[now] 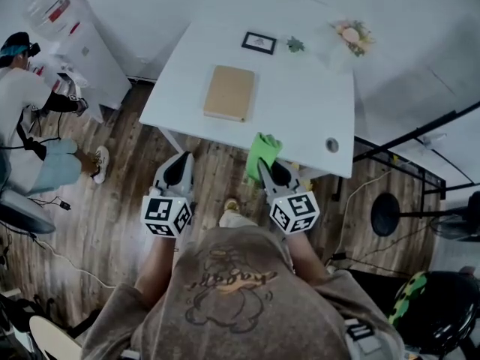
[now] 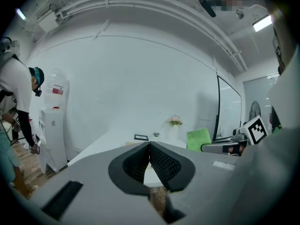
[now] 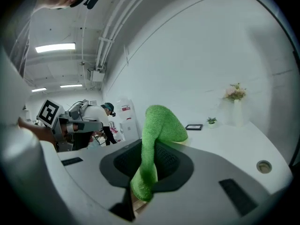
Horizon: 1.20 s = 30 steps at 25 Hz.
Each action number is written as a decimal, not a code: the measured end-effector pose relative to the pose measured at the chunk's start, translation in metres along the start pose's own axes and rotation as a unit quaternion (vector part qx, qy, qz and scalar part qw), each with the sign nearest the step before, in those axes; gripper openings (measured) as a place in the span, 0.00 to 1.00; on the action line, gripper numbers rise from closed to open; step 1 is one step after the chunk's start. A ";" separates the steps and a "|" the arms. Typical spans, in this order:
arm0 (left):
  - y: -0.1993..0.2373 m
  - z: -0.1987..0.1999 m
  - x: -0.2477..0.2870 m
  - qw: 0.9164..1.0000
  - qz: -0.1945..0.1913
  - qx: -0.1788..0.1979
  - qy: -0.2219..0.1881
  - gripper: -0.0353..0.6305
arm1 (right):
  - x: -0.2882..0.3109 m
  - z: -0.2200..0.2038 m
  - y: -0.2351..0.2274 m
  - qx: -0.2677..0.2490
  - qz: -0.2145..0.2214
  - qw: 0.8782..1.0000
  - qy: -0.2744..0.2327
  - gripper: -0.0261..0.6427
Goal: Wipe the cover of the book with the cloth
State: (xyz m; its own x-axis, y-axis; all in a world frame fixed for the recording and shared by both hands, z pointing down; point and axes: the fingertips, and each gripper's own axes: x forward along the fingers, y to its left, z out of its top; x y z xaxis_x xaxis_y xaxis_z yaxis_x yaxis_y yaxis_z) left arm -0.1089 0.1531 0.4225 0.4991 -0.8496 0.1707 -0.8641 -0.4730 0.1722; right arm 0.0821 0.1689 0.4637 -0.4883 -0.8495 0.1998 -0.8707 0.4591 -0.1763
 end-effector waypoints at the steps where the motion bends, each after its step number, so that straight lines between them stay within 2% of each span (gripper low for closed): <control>1: 0.002 0.002 0.010 1.000 0.003 -0.001 -0.001 0.06 | 0.008 0.003 -0.008 -0.001 0.003 1.000 0.001 0.13; 7: 0.013 0.009 0.055 1.000 0.019 -0.008 -0.006 0.06 | 0.046 0.018 -0.040 -0.009 0.021 1.000 0.009 0.13; 15: 0.026 0.008 0.090 1.000 0.024 -0.015 0.004 0.06 | 0.079 0.021 -0.063 -0.004 0.031 0.999 0.022 0.13; 30: 0.082 0.028 0.164 1.000 -0.012 -0.014 0.019 0.06 | 0.163 0.036 -0.075 0.000 0.036 0.998 0.047 0.13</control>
State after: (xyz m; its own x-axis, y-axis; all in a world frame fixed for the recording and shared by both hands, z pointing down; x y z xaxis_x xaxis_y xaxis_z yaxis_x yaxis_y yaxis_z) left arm -0.0996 -0.0313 0.4369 0.5226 -0.8281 0.2026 -0.8496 -0.4862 0.2042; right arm 0.0697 -0.0138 0.4748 -0.5537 -0.7857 0.2760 -0.8327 0.5189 -0.1935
